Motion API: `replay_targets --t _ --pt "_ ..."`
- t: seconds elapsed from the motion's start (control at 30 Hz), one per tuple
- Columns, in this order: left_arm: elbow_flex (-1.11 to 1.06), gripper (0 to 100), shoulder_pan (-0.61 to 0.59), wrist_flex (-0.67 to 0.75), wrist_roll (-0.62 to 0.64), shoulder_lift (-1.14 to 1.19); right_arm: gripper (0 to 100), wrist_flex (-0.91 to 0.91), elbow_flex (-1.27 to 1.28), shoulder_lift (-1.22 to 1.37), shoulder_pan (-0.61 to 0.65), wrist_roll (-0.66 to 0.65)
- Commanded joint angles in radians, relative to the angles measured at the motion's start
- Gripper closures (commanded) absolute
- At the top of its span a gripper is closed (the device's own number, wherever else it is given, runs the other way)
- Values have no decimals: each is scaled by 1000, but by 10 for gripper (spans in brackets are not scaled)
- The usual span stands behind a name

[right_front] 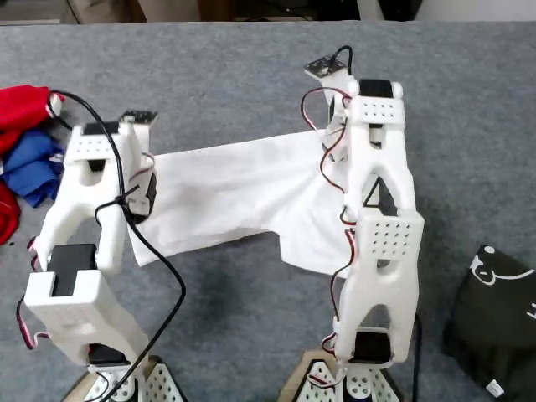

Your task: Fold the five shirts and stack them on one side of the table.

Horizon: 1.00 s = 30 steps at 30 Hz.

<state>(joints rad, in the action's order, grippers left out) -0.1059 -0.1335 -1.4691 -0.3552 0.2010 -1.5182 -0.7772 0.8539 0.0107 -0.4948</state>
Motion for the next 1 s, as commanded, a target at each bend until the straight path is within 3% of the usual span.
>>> replay_targets --t 0.0,0.13,0.23,0.4,0.67,0.97 --pt "180 981 32 -144 -12 -99 992 -86 -117 -128 21 2" --pt "218 981 103 -213 12 -140 992 -80 -159 -176 15 55" --pt "123 981 161 -193 92 -119 992 -34 -128 -131 13 61" --pt "-163 981 216 -20 132 -108 992 75 -113 4 -4 91" --pt "-572 981 285 276 132 -127 991 118 -179 128 -35 18" --pt "-585 981 295 272 160 -236 992 12 -394 217 -62 8"
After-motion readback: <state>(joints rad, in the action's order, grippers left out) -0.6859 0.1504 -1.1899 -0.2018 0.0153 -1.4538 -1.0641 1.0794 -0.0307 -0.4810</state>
